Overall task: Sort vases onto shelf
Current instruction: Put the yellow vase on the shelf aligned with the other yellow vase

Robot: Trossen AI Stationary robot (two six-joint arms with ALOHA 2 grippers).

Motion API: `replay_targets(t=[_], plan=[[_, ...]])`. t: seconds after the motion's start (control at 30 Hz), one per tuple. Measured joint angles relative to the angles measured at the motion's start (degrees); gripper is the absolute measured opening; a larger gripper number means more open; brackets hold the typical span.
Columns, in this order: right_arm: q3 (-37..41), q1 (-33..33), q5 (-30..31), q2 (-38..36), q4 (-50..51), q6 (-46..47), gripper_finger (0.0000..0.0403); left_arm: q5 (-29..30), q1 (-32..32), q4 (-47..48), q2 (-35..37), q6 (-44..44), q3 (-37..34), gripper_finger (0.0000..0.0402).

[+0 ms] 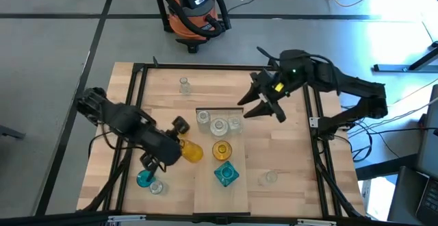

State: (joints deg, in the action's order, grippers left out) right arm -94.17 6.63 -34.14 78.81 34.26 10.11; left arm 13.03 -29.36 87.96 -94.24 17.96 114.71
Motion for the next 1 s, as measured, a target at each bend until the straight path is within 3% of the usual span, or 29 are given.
replay_targets(t=[0.27,0.63,1.0], plan=[[0.1,0.1,0.6,0.6,5.2,2.1,0.0204,3.9,2.4,2.3,-4.0,18.0,-0.3,0.0012],[0.1,0.1,0.5,0.5,8.0,5.0,0.0204,-0.6,8.0,2.0,-4.1,25.9,-0.3,0.0012],[0.1,0.1,0.5,0.5,8.3,5.1,0.0204,-4.7,8.5,-2.1,-5.9,29.7,-0.4,0.0012]])
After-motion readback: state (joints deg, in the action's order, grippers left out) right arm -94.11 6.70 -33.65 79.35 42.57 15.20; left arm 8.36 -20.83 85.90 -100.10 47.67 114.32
